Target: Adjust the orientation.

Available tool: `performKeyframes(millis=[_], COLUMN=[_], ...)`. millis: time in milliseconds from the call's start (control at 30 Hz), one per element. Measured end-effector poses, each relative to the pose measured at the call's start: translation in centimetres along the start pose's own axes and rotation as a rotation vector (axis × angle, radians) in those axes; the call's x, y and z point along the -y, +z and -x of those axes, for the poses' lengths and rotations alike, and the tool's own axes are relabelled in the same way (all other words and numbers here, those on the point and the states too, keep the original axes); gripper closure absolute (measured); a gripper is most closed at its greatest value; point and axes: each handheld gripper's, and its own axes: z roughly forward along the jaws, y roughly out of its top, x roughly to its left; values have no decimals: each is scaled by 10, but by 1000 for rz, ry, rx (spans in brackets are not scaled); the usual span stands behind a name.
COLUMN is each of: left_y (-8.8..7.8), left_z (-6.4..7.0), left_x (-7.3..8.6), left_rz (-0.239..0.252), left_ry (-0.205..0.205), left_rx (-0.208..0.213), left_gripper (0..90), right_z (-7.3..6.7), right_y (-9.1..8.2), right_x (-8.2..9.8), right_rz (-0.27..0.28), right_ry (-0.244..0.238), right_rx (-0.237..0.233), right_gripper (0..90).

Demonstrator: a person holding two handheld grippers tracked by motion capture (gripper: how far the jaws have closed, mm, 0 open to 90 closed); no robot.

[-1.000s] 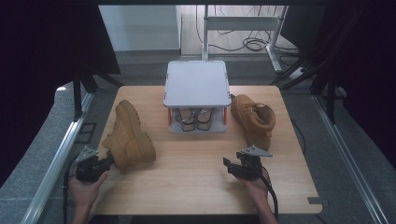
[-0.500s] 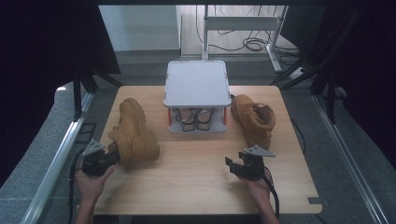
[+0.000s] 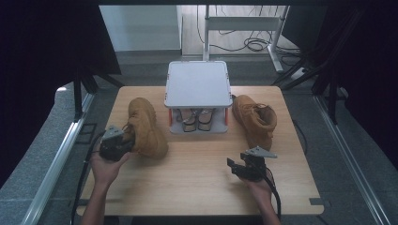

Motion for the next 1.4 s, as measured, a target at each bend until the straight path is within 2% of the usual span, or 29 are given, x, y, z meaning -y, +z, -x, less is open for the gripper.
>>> performKeyframes(millis=[67,200,300,367,500,600,733,833,1033,1167,1267,1400], left_y=[10,35,46,48,43,31,13,4,4,7,12,16], left_z=[5,18,26,29,26,26,33,40,56,64,70,74], left_x=[-11,-35,-48,-51,-48,-48,-49,-45,-28,-14,-7,0], left_rz=[3,-25,-47,-59,-48,4,55,72,55,62,38,28], left_ry=[10,55,81,97,77,65,68,68,68,60,79,73], left_rx=[24,47,28,10,10,7,39,61,110,140,131,138], left_gripper=[900,899,899,899,894,890,889,888,892,893,896,897], right_z=[0,0,0,0,1,1,1,0,1,1,1,1], right_y=[0,1,2,2,1,1,2,3,2,1,2,3], right_x=[0,1,2,2,2,2,3,3,3,4,5,4], right_rz=[-2,-5,-13,-17,-15,-13,-15,-17,-17,-20,-18,-15], right_ry=[-2,-4,-9,-17,-8,-5,-2,-9,-11,-7,-7,-7], right_rx=[1,7,18,24,22,20,20,21,24,26,31,33], right_gripper=[349,349,347,347,346,346,346,346,347,347,347,348])
